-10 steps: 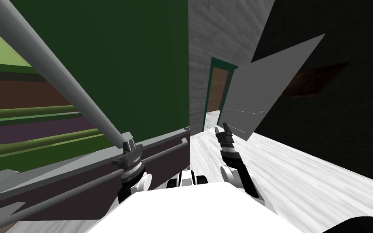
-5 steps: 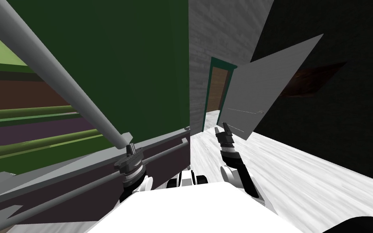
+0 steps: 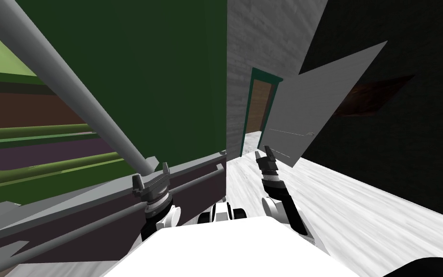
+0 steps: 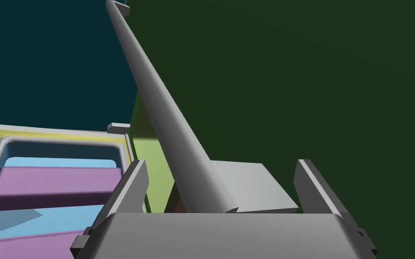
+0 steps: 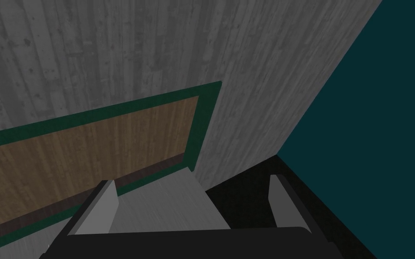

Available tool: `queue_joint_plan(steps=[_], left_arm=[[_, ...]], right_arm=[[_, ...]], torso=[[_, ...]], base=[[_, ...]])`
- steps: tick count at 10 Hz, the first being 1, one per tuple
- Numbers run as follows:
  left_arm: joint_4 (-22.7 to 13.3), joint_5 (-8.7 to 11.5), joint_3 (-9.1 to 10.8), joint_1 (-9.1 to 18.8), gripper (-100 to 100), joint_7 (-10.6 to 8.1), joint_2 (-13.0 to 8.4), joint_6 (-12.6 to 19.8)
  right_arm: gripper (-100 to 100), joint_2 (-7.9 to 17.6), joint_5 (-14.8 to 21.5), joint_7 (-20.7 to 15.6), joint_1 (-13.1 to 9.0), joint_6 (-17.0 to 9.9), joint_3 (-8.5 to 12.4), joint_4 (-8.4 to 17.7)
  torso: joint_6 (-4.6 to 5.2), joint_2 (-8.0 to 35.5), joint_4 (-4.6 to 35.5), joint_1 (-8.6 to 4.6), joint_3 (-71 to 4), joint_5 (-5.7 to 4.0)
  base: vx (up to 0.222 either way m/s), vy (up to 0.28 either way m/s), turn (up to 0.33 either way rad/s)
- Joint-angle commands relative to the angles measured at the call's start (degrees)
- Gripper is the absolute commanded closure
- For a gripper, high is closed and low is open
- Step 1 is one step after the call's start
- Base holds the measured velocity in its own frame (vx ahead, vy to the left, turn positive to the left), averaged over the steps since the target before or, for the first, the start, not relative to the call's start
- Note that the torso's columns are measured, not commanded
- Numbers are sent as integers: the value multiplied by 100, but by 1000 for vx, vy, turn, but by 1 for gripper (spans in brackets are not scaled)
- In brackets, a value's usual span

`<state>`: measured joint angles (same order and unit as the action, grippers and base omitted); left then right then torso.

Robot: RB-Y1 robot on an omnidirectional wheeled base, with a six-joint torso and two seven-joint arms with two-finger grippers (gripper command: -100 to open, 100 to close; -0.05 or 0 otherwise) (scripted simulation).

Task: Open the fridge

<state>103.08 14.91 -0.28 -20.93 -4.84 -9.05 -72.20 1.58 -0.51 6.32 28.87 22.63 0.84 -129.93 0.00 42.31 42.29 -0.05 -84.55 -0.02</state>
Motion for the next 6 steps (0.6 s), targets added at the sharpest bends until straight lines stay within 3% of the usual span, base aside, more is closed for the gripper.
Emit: queue_joint_plan(steps=[1,3,4,6], left_arm=[[226,41,49,96,-100,47,-41,324],[230,35,42,100,-100,54,-36,319],[102,17,21,56,100,28,-16,164],[-82,-19,-20,-3,100,0,21,-77]], right_arm=[[0,0,0,0,0,0,0,0],[0,0,0,0,0,0,0,0],[0,0,0,0,0,0,0,0],[0,0,0,0,-1,0,0,0]], torso=[[0,1,1,4,1,1],[0,-1,0,6,-1,2],[0,-3,-1,8,-2,3],[-4,-17,-9,27,-10,13]], base=[[-4,-13,17],[-2,-6,6],[3,6,-22],[-1,10,-23]])
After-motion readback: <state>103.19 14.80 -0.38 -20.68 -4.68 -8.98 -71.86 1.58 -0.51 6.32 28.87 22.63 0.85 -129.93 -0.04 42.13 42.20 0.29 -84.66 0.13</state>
